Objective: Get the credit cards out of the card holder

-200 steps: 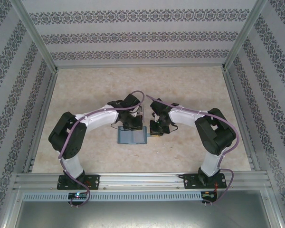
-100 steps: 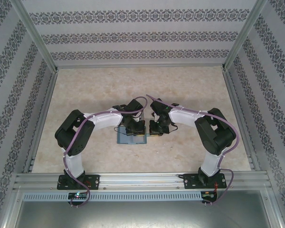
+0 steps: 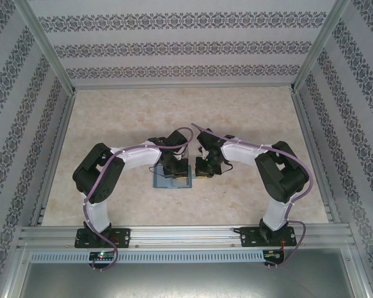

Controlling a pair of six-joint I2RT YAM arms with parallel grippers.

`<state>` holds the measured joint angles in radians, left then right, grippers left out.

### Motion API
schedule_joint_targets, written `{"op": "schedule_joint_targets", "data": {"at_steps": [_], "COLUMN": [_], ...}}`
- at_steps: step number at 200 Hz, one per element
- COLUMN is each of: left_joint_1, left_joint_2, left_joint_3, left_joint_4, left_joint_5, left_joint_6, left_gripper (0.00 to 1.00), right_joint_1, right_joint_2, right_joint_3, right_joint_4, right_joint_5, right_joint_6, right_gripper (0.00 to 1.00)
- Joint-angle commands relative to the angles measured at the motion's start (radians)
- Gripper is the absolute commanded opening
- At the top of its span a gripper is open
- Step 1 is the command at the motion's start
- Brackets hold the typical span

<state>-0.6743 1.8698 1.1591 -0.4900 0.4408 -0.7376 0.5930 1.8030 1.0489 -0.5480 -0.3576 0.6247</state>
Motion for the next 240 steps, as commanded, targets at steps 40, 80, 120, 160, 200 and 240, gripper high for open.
{"op": "schedule_joint_targets", "data": {"at_steps": [40, 80, 120, 160, 200, 240], "left_joint_1": [-0.019, -0.024, -0.027, -0.028, -0.028, -0.028], "left_joint_2": [0.017, 0.028, 0.029, 0.023, 0.009, -0.003], "left_joint_3": [0.070, 0.102, 0.135, 0.152, 0.166, 0.171], "left_joint_4": [-0.221, -0.294, -0.364, -0.414, -0.452, -0.480], "left_joint_5": [-0.161, -0.228, -0.288, -0.349, -0.395, -0.442], "left_joint_6": [0.039, 0.058, 0.066, 0.066, 0.071, 0.073], "left_gripper": [0.22, 0.26, 0.31, 0.38, 0.43, 0.45], "right_joint_1": [-0.008, -0.009, -0.009, -0.009, -0.009, -0.009], "right_joint_2": [0.039, 0.048, 0.053, 0.056, 0.055, 0.055], "right_joint_3": [-0.009, 0.000, 0.008, 0.010, 0.013, 0.013], "right_joint_4": [-0.014, -0.019, -0.024, -0.030, -0.033, -0.035], "right_joint_5": [0.011, 0.005, 0.002, 0.003, 0.005, 0.008], "right_joint_6": [-0.011, -0.017, -0.021, -0.023, -0.025, -0.022], "right_gripper": [0.15, 0.15, 0.16, 0.17, 0.17, 0.17]}}
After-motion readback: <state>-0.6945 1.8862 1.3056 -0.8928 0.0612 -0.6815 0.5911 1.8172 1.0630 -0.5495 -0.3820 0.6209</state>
